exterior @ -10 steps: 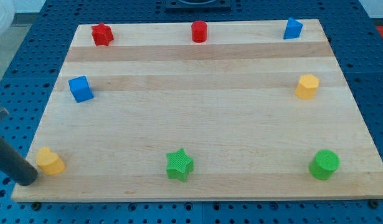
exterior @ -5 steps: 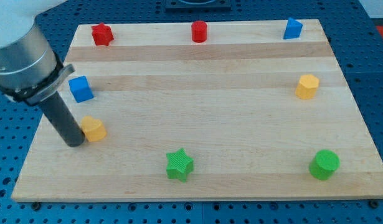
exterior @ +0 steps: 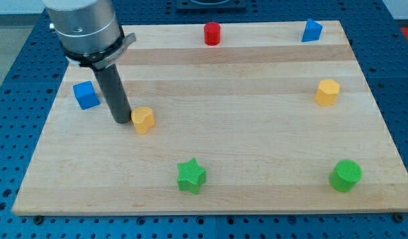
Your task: Push the yellow heart at the center of the board
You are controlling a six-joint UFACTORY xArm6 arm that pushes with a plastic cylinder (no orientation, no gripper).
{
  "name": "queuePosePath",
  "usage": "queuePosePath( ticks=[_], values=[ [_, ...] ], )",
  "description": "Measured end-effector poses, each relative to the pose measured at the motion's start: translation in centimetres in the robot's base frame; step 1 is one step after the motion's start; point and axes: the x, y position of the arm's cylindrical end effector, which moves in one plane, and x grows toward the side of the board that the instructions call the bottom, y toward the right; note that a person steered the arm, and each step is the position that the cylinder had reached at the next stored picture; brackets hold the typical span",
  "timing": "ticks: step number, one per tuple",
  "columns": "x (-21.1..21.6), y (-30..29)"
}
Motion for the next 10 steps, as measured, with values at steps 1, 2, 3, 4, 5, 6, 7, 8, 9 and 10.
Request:
queuePosePath(
  ticks=[1, 2, 3, 4, 5, 6, 7, 8, 9, 10],
  values=[
    [1.2, -3.3],
    [3.1, -3.2],
    [3.4, -0.9],
    [3.4, 3.2],
    [2.9, 7.5],
    [1.3, 8.0],
    [1.2, 2.4],
    [0.7, 0.0],
    [-0.9, 1.3],
    [-2.1, 4.5]
  ],
)
